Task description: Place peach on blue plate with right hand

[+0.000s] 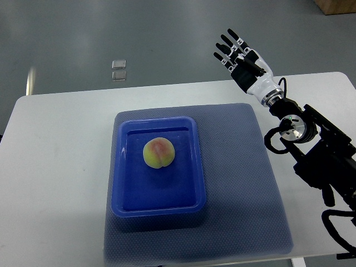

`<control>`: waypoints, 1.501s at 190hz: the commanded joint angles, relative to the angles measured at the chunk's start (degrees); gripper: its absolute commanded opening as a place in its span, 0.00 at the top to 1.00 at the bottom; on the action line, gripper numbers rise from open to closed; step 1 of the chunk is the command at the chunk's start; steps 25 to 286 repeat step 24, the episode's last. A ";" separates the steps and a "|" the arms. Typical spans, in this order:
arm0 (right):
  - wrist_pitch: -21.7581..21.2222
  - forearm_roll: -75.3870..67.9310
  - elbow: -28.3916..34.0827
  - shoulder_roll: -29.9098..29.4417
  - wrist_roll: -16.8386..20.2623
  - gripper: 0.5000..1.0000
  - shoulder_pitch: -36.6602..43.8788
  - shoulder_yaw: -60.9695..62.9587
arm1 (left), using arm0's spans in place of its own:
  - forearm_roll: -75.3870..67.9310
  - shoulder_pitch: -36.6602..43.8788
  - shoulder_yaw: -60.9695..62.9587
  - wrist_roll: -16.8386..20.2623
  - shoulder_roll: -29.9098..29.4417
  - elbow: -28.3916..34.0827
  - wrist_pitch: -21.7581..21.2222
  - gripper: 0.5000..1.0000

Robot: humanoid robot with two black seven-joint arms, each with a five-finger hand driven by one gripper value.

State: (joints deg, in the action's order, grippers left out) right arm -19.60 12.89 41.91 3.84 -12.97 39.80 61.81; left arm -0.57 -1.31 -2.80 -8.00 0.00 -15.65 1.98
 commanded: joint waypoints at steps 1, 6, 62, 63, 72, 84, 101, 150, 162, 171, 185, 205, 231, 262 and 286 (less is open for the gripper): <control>0.00 -5.93 -0.51 -0.15 -1.43 0.14 -1.30 0.32 | 0.13 -0.01 0.07 0.01 0.00 -0.08 -0.05 0.00; 0.00 -6.30 -0.69 -0.15 -1.88 0.14 -1.57 0.32 | 0.13 -0.01 -0.02 0.01 0.00 -0.08 -0.05 0.00; -0.09 -6.65 -2.27 -0.06 -3.11 0.14 -1.74 0.41 | 0.05 -0.01 -0.02 0.01 0.00 -0.17 -0.05 0.00; -0.09 -6.65 -2.27 -0.06 -3.11 0.14 -1.74 0.41 | 0.05 -0.01 -0.02 0.01 0.00 -0.17 -0.05 0.00; -0.09 -6.65 -2.27 -0.06 -3.11 0.14 -1.74 0.41 | 0.05 -0.01 -0.02 0.01 0.00 -0.17 -0.05 0.00; -0.09 -6.65 -2.27 -0.06 -3.11 0.14 -1.74 0.41 | 0.05 -0.01 -0.02 0.01 0.00 -0.17 -0.05 0.00; -0.09 -6.65 -2.27 -0.06 -3.11 0.14 -1.74 0.41 | 0.05 -0.01 -0.02 0.01 0.00 -0.17 -0.05 0.00; -0.09 -6.65 -2.27 -0.06 -3.11 0.14 -1.74 0.41 | 0.05 -0.01 -0.02 0.01 0.00 -0.17 -0.05 0.00; -0.09 -6.65 -2.27 -0.06 -3.11 0.14 -1.74 0.41 | 0.05 -0.01 -0.02 0.01 0.00 -0.17 -0.05 0.00; -0.09 -6.65 -2.27 -0.06 -3.11 0.14 -1.74 0.41 | 0.05 -0.01 -0.02 0.01 0.00 -0.17 -0.05 0.00; -0.09 -6.65 -2.27 -0.06 -3.11 0.14 -1.74 0.41 | 0.05 -0.01 -0.02 0.01 0.00 -0.17 -0.05 0.00; -0.09 -6.65 -2.27 -0.06 -3.11 0.14 -1.74 0.41 | 0.05 -0.01 -0.02 0.01 0.00 -0.17 -0.05 0.00; -0.09 -6.65 -2.27 -0.06 -3.11 0.14 -1.74 0.41 | 0.05 -0.01 -0.02 0.01 0.00 -0.17 -0.05 0.00; -0.09 -6.65 -2.27 -0.06 -3.11 0.14 -1.74 0.41 | 0.05 -0.01 -0.02 0.01 0.00 -0.17 -0.05 0.00; -0.09 -6.65 -2.27 -0.06 -3.11 0.14 -1.74 0.41 | 0.05 -0.01 -0.02 0.01 0.00 -0.17 -0.05 0.00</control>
